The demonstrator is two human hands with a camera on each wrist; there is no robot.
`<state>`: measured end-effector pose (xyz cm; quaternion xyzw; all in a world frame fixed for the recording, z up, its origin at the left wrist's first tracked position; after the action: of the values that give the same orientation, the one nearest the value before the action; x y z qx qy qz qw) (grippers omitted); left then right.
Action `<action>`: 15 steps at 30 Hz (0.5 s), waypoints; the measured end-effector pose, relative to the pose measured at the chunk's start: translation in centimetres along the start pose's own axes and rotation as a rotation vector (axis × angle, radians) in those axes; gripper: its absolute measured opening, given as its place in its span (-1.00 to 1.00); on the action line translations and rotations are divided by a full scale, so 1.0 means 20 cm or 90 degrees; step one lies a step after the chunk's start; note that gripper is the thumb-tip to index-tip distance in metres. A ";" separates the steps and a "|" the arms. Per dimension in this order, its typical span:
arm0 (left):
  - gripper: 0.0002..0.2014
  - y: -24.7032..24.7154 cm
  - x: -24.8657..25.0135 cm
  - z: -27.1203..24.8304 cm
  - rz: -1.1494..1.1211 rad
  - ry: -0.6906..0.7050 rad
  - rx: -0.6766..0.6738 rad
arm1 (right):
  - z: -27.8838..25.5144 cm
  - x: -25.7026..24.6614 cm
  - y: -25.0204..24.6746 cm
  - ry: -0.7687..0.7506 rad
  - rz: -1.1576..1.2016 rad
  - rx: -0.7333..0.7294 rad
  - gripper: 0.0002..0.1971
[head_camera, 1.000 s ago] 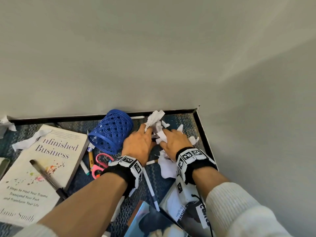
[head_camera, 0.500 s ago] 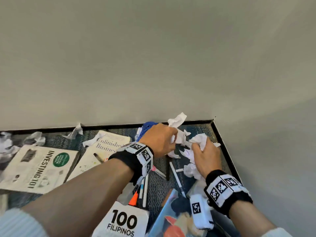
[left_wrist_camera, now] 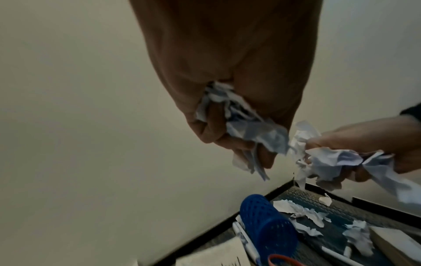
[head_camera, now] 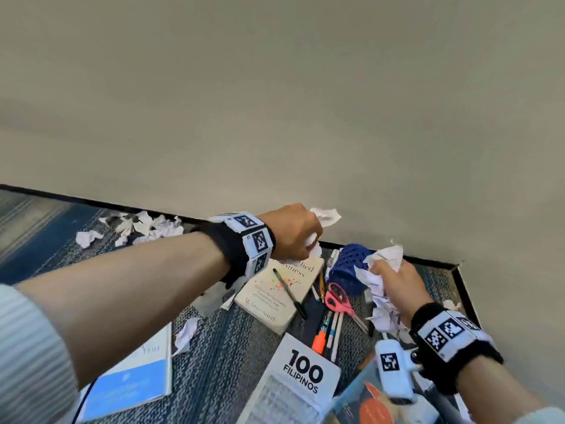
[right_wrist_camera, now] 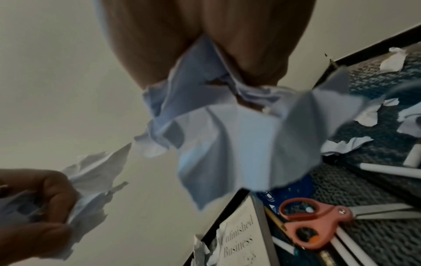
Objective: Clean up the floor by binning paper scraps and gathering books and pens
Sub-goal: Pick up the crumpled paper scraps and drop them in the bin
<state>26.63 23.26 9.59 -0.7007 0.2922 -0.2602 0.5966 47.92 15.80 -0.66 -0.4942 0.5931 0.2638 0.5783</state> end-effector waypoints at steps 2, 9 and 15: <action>-0.97 -0.07 -0.01 0.00 -0.008 0.019 0.015 | -0.02 -0.08 0.01 0.013 0.004 0.018 -0.88; -0.86 -0.03 0.10 0.07 -0.051 0.169 0.017 | -0.21 -0.19 -0.01 -0.003 -0.037 0.159 -0.86; -0.89 0.00 0.43 -0.03 -0.162 0.324 0.090 | -0.77 -0.30 -0.20 0.029 -0.187 0.317 -0.67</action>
<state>32.14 16.54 9.74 -0.6009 0.3235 -0.5196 0.5141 44.05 2.41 9.01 -0.4232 0.5747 0.0124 0.7003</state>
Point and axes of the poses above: each hand's wrist, its own z-axis towards the middle knuckle, its own y-axis out of the palm, x = y × z, the point moved 2 cm from there along z, towards the middle knuckle, and after that the axes turned 12 degrees about z, right-handed, at the moved point
